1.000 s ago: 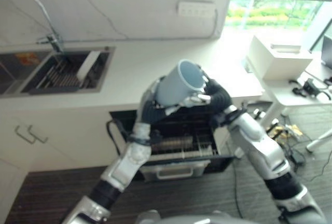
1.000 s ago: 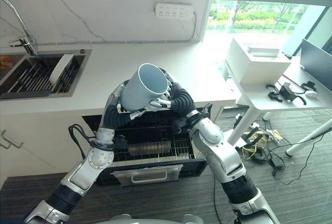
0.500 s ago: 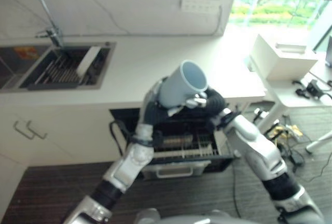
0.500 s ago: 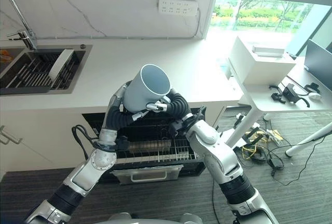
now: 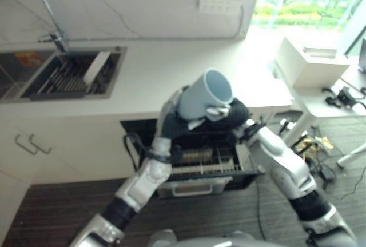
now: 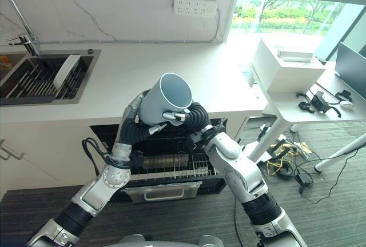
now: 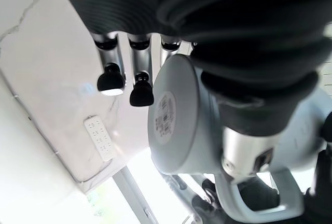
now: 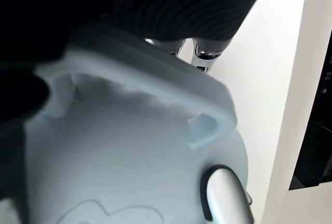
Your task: Place the dishes in the dishwasher.
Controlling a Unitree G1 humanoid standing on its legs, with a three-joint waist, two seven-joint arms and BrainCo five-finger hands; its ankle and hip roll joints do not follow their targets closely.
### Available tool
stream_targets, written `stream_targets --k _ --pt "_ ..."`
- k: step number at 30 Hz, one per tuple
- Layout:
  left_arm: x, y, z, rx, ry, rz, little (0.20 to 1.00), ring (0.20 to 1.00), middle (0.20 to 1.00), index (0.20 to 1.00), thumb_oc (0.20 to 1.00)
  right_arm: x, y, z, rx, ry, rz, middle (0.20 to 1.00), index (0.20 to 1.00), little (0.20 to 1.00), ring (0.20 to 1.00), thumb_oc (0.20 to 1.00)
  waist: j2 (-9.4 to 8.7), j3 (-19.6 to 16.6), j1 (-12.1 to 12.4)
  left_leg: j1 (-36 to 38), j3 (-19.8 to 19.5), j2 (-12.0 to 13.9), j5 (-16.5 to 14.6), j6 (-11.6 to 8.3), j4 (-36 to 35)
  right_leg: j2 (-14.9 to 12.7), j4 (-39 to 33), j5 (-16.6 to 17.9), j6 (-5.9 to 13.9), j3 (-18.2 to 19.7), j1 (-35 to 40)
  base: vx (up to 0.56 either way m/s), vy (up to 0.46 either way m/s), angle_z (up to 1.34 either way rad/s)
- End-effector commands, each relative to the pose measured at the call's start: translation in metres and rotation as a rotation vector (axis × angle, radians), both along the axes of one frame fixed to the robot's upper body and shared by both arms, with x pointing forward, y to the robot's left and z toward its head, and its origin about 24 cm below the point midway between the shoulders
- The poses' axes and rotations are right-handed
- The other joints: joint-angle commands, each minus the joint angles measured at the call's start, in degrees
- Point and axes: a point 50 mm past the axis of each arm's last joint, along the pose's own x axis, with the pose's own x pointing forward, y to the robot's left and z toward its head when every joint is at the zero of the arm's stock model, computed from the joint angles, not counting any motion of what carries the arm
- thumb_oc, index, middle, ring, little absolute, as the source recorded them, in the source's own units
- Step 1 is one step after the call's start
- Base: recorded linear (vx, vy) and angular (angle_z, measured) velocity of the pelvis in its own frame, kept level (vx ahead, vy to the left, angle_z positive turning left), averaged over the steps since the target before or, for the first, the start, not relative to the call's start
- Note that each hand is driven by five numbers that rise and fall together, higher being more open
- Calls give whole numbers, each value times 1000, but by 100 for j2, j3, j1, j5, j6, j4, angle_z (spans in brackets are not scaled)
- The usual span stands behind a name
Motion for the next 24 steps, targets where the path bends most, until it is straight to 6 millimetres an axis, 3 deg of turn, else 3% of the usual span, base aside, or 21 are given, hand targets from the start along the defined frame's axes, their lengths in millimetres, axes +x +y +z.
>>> stream_targets --k 1,2,3,4,15,21,22,23,24 --pt "-2 -24 24 28 -151 -156 200 200 200 200 200 -3 14 50 170 -200 64 878 878 878 878 878 -22 -63 72 283 235 386 -596 -79 97 -116 105 -192 297 40 10 0 0 0" --pt "-2 -25 24 30 -152 -161 200 200 200 200 200 -4 15 51 171 -207 67 492 492 492 492 492 -24 -61 74 284 229 380 -599 -77 97 -111 105 -188 296 47 9 0 0 0" --pt "-2 -26 24 31 -151 -163 200 200 200 200 200 -4 16 51 172 -211 68 285 285 285 285 285 -23 -61 72 289 227 378 -600 -75 97 -108 105 -187 295 51 12 0 0 0" --pt "-2 -28 24 31 -149 -170 200 200 200 200 200 -4 17 53 176 -217 69 200 200 200 200 200 -23 -61 70 291 223 373 -604 -73 97 -108 105 -189 295 57 14 0 0 0" --pt "-7 -36 26 39 -150 -252 200 200 200 200 200 -8 21 62 121 -314 71 200 200 200 200 200 -13 -65 68 274 191 346 -619 -57 97 -70 105 -208 284 73 13 0 0 0" --pt "-6 -44 21 40 -32 -355 200 200 200 200 200 -9 18 66 86 -364 50 200 200 200 200 200 11 -62 29 259 155 336 -616 -43 97 -17 105 -228 268 122 24 0 0 0" --pt "-6 -46 19 39 1 -390 533 533 533 533 533 -9 18 66 82 -368 49 200 200 200 200 200 16 -63 22 260 154 333 -618 -40 97 -13 105 -229 266 123 25 0 0 0" --pt "-7 -47 18 37 23 -423 1000 1000 1000 1000 1000 -9 18 66 78 -371 46 200 200 200 200 200 23 -63 18 261 156 333 -615 -39 97 -12 105 -229 265 121 25 0 0 0" --pt "-9 -51 17 43 44 -467 1000 1000 1000 1000 1000 -9 18 66 72 -374 43 200 200 200 200 200 30 -62 6 265 167 334 -617 -38 97 -14 105 -229 265 118 25 0 0 0"
